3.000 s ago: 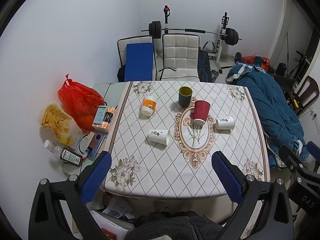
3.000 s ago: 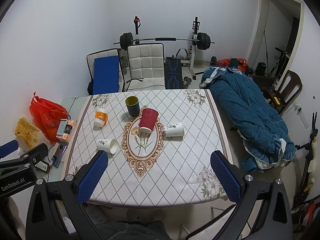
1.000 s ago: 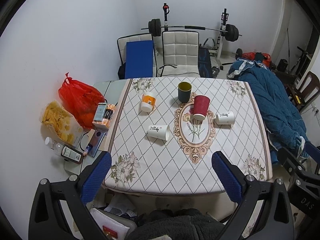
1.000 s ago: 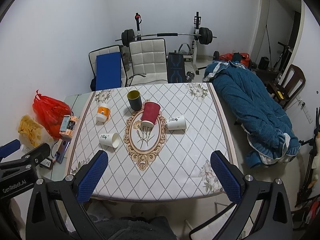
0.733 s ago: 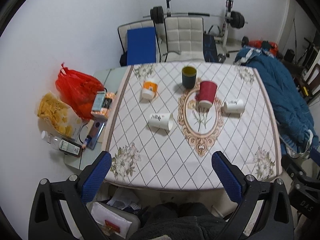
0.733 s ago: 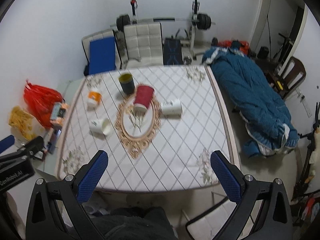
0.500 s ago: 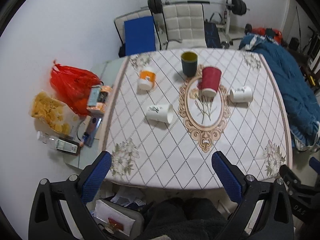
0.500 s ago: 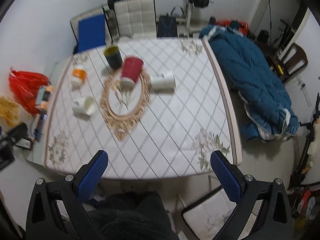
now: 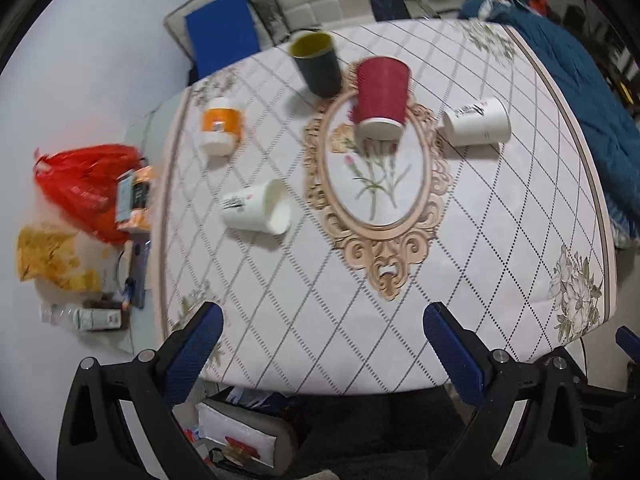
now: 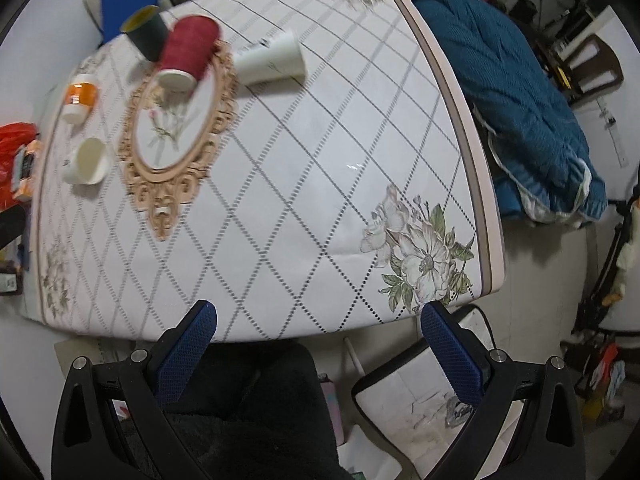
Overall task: Flip cup upside down
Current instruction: 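Move the left tool toward the white cup lying beside the red cup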
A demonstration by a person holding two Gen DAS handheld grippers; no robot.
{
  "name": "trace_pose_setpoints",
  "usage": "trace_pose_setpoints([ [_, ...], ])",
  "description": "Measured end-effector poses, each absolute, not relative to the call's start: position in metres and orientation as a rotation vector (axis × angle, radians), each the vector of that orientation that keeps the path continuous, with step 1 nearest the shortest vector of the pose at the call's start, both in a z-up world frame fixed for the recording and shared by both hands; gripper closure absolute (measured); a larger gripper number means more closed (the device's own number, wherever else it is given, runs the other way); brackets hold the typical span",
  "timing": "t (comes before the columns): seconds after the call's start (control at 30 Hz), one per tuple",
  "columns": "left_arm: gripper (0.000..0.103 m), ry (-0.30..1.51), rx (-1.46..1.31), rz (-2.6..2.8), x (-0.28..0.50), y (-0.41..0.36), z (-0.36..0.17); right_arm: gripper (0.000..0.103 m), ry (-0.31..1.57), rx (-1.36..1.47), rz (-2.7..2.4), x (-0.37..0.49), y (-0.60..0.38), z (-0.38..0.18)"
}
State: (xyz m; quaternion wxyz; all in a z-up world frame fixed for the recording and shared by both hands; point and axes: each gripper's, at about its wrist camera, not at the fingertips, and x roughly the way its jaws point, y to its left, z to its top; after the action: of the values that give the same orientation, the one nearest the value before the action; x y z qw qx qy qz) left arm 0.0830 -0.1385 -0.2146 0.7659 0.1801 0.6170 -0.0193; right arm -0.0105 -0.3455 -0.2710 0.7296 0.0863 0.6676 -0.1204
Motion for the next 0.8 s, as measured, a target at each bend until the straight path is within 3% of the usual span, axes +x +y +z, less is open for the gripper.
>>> trace_pose_setpoints([
  [0.47, 0.000, 1.324, 0.586, -0.215, 0.170, -0.226, -0.263, 0.000, 1.592, 0.288, -0.419, 0.027, -0.400, -0.335],
  [0.8, 0.000, 1.213, 0.968, -0.414, 0.216, -0.299, -0.302, 0.000, 1.648, 0.227, -0.453, 0.066, -0.425, -0.362],
])
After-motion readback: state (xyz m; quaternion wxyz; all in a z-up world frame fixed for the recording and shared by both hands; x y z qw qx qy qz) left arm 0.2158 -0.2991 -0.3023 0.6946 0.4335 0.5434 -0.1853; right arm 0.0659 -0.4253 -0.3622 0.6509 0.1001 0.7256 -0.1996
